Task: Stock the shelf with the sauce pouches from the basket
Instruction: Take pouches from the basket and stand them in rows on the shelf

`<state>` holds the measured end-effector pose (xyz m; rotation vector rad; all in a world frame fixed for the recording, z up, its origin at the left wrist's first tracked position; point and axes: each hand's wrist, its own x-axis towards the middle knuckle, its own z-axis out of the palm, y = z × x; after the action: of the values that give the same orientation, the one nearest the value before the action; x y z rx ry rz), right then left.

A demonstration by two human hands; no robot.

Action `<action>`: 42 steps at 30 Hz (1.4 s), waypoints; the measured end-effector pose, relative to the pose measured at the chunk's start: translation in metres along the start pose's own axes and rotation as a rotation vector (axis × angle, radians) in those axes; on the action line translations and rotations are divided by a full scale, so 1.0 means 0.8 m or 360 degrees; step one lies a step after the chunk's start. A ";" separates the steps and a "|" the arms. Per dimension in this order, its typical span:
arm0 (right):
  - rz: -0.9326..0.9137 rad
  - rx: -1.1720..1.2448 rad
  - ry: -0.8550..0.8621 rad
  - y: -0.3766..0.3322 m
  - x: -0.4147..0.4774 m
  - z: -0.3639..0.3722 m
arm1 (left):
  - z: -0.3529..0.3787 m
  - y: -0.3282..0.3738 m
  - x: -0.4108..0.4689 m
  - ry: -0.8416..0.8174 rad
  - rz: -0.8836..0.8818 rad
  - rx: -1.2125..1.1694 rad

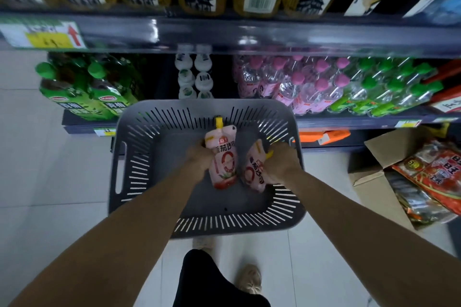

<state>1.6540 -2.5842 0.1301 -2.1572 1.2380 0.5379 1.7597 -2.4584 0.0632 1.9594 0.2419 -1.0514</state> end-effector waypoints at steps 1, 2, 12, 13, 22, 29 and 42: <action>-0.0036 -0.0013 0.0007 -0.006 -0.007 -0.011 | -0.010 0.006 -0.010 0.0063 0.0041 0.0049; -0.0066 0.0024 0.0012 -0.013 -0.014 -0.023 | -0.021 0.013 -0.022 0.0120 0.0070 0.0074; -0.0460 0.1060 -0.0041 -0.063 -0.137 -0.164 | -0.119 0.121 -0.182 0.0205 0.0424 -0.0271; -0.0527 0.1086 -0.0025 -0.068 -0.149 -0.180 | -0.127 0.134 -0.199 0.0167 0.0471 -0.0310; -0.1048 0.0958 0.0163 -0.102 -0.270 -0.339 | -0.180 0.245 -0.360 0.0115 0.0836 -0.0400; -0.1220 0.1175 0.0268 -0.115 -0.341 -0.438 | -0.196 0.318 -0.444 0.0048 0.1150 -0.0447; -0.1420 0.1578 0.0654 -0.187 -0.384 -0.556 | -0.236 0.461 -0.498 -0.0020 0.1616 -0.0701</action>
<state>1.6596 -2.6257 0.6892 -1.6662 0.3984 -0.7718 1.8140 -2.4479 0.6352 1.3667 -0.4631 -0.2920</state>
